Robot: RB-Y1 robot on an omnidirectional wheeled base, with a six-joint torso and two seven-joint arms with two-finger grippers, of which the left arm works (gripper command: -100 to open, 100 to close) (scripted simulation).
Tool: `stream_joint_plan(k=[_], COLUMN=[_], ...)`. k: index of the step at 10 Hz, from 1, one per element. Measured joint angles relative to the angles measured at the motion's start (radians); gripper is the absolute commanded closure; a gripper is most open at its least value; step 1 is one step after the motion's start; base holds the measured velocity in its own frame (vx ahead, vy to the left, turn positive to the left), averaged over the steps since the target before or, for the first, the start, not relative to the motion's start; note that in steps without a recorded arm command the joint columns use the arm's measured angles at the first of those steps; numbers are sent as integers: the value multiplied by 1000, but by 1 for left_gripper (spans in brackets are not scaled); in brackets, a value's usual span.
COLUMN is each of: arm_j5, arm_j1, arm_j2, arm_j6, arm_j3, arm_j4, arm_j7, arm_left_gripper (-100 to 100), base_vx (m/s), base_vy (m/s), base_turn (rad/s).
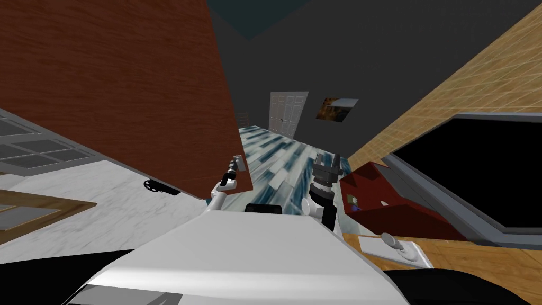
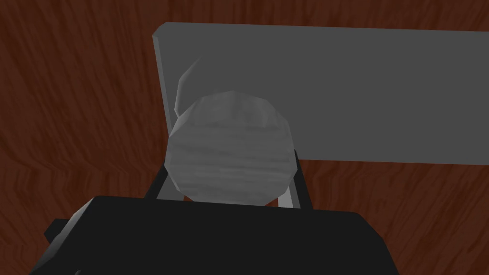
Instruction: Push the door open
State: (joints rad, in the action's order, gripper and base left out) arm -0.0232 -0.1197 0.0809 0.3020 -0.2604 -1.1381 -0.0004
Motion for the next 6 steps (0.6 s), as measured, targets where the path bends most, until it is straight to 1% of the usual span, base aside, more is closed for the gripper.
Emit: stream_joint_plan(k=[1,2,3,4,6], arm_j5=[0,-2,-5,-7,-10], arm_j1=[-3,6,9,3,0], arm_j2=[-9,-8,-7,-5,-7], arm_j6=[-5,-9,-8,-1,2], arm_j3=[-16,-24,-34,-48,-72], arm_j4=[0,-10,-10,1,4], arm_j7=[-9,-9,-7,-8,-13], arm_left_gripper=[100,100,100,100,100], base_vx=[208,200,171,161,162], base_vy=[-81,-96,-89,-83,-83], base_turn=[57,81,77,78,69])
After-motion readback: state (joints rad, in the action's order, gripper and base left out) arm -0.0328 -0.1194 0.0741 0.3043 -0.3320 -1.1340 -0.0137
